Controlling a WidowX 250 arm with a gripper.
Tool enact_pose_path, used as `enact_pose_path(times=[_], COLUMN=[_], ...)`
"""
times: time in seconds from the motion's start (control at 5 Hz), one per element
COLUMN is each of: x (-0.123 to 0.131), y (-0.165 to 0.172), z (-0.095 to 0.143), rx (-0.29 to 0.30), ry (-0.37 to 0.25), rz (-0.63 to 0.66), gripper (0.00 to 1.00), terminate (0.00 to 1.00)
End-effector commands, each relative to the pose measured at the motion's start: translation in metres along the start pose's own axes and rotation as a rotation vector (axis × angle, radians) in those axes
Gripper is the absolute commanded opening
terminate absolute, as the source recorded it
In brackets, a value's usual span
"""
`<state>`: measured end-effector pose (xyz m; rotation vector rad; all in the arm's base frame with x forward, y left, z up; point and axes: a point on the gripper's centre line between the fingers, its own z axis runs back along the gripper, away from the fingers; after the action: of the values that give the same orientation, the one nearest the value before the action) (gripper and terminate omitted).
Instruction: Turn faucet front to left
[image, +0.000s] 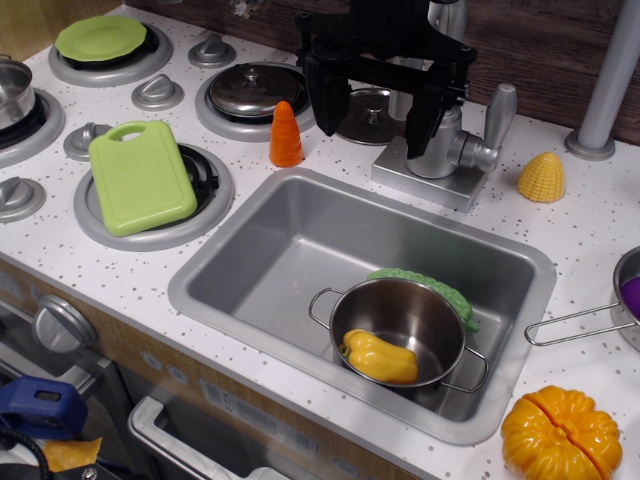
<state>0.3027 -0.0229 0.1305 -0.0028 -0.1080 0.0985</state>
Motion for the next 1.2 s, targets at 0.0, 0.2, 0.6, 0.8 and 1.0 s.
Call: enact_pose_path(times=[0.0,0.2,0.6,0.8,1.0], x=[0.000,-0.002,0.003,0.008,0.018], y=[0.000,-0.013,-0.046,-0.053,-0.059], z=[0.000,-0.005,-0.018,-0.014,-0.009], rx=[0.000,-0.016,-0.075,-0.075,-0.048], ry=[0.000,-0.049,-0.177,-0.215,-0.269], rz=[0.000,0.044,0.064,0.034,0.014], gripper=[1.00,1.00,1.00,1.00,1.00], terminate=[0.00,0.00,0.00,0.00,0.00])
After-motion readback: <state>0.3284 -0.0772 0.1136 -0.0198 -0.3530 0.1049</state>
